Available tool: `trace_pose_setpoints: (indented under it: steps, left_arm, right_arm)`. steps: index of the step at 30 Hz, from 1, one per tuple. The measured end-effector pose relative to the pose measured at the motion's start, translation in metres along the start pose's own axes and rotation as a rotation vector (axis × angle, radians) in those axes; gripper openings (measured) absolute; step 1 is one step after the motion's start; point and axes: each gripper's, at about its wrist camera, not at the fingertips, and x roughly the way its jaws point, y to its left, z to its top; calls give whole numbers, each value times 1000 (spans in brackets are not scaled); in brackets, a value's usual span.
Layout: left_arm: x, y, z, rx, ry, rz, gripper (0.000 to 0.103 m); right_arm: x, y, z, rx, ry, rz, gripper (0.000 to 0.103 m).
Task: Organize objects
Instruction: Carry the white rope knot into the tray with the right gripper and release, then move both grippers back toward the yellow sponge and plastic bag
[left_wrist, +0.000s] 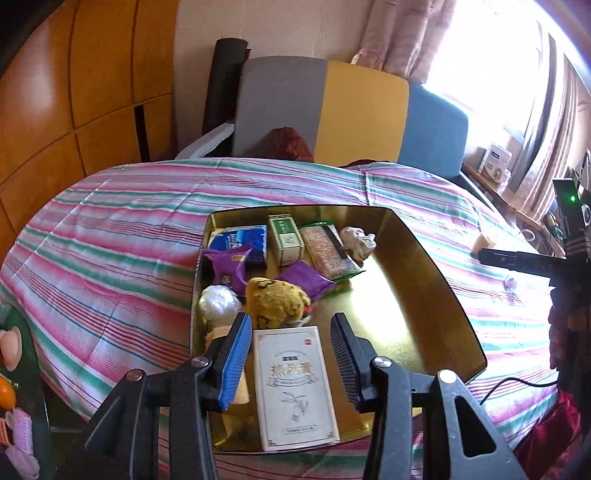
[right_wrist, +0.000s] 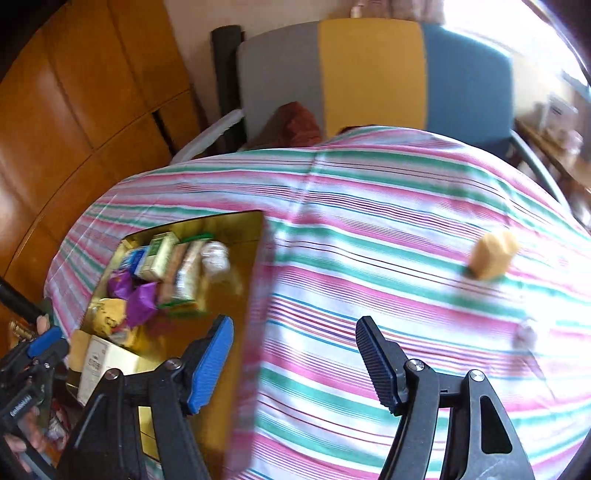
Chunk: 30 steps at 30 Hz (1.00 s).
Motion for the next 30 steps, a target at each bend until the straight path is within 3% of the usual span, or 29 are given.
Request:
trace_pose_setpoints:
  steps: [14, 21, 24, 30]
  left_arm:
    - [-2, -49, 2, 130, 12, -17, 45]
    - [2, -81, 7, 199, 18, -27, 45]
    - [7, -97, 8, 226, 32, -44, 45]
    - [15, -131, 8, 289, 51, -79, 45]
  right_arm:
    - [-42, -143, -21, 227, -76, -213, 77]
    - [-43, -222, -42, 485, -108, -365, 77]
    - [-52, -235, -44, 557, -144, -357, 79]
    - [-48, -240, -49, 607, -105, -364, 83]
